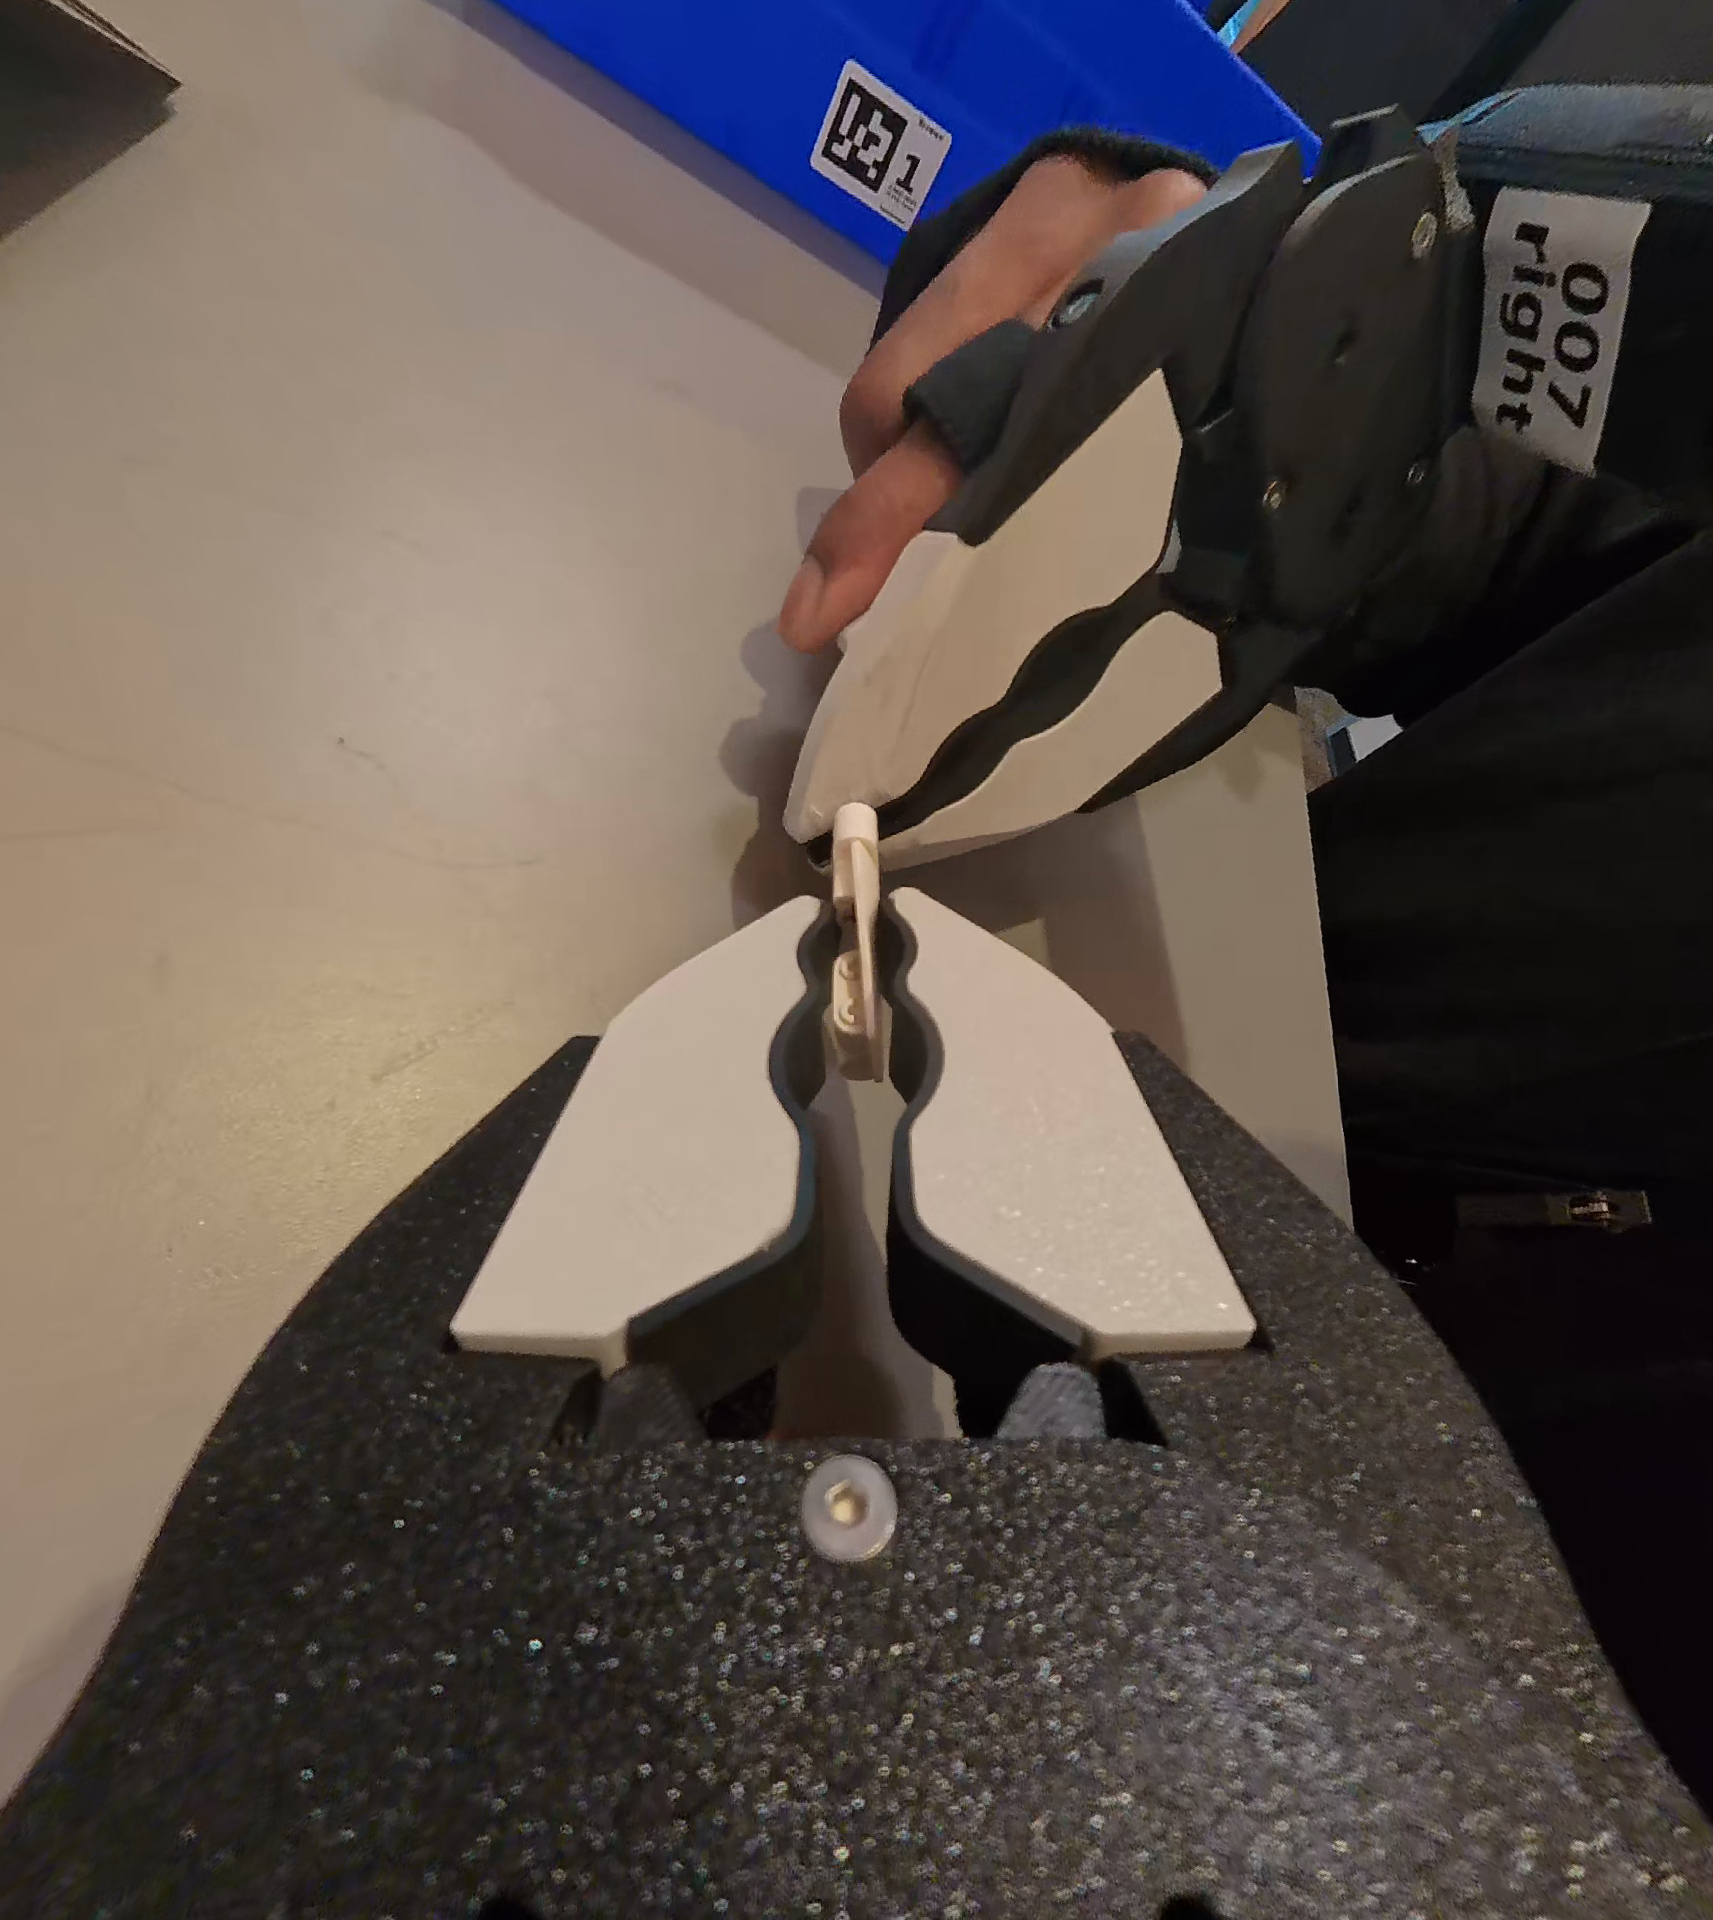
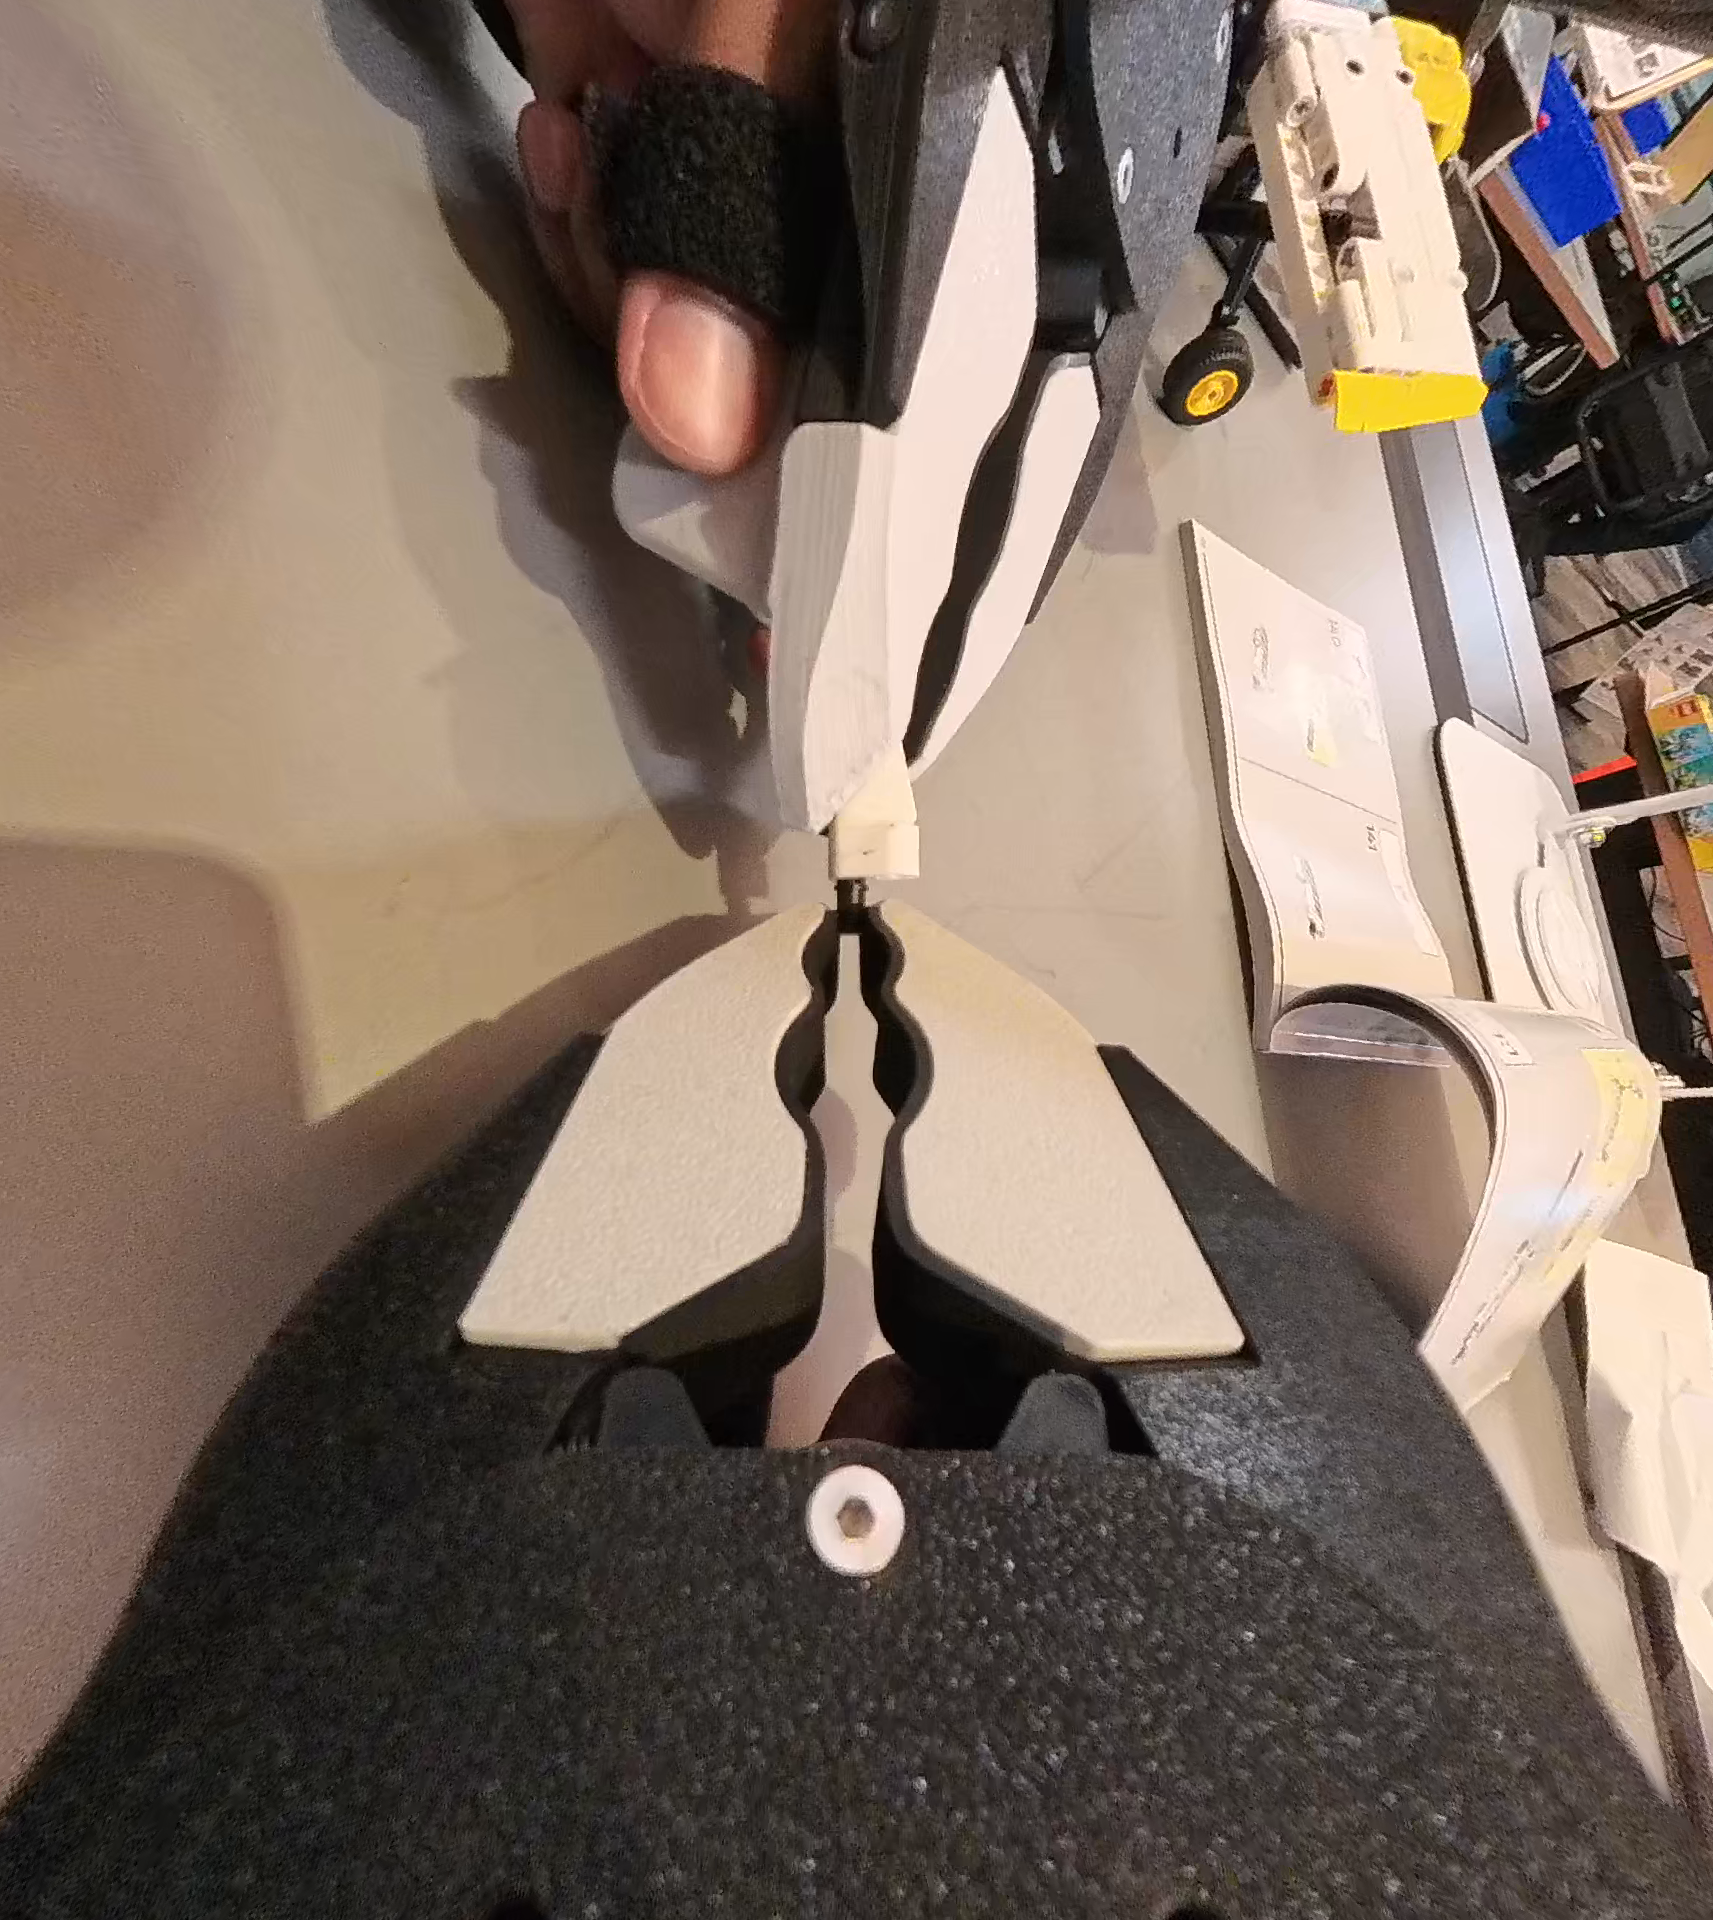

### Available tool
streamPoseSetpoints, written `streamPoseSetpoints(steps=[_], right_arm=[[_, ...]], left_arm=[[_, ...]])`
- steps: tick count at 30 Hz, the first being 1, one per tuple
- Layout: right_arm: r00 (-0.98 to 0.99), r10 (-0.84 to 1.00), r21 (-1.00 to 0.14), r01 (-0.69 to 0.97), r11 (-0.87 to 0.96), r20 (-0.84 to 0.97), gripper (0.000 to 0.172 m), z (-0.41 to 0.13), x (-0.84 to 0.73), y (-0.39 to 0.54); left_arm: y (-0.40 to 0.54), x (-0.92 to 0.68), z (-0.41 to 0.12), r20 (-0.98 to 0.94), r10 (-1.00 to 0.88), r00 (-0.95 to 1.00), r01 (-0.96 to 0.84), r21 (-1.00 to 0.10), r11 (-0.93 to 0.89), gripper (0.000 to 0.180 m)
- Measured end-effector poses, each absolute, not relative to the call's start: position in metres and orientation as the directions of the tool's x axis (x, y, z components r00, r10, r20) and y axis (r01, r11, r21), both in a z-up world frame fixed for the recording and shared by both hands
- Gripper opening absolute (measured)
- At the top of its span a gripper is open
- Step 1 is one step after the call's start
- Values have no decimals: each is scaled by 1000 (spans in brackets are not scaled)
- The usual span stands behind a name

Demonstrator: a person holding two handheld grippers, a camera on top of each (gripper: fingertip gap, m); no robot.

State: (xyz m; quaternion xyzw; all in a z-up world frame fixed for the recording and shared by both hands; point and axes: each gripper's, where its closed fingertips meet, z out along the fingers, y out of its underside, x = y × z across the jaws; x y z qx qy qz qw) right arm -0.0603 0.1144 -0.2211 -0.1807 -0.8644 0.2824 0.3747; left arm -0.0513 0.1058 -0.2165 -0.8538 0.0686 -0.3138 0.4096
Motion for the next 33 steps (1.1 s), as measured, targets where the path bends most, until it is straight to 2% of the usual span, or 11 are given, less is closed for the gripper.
streamPoseSetpoints(steps=[9,16,21,23,26,33], right_arm=[[-646,528,-616,112,780,552,3,-222,-62,111],[-647,580,-667,145,731,495,3,-221,-64,110],[-670,710,-841,240,486,219,5,-208,-64,117],[-690,720,-883,292,367,70,5,-205,-60,120],[-706,706,-926,303,223,-61,5,-190,-59,118],[-717,694,-933,295,207,-73,0,-188,-58,110]], left_arm=[[106,-51,-218,469,-372,801,128,-741,-659,7],[107,-53,-215,476,-371,797,148,-750,-644,7],[107,-60,-200,480,-405,778,191,-795,-575,7],[106,-63,-197,457,-423,782,179,-816,-550,7],[106,-61,-195,442,-450,776,163,-829,-534,7],[106,-59,-192,406,-473,782,139,-853,-502,7]])
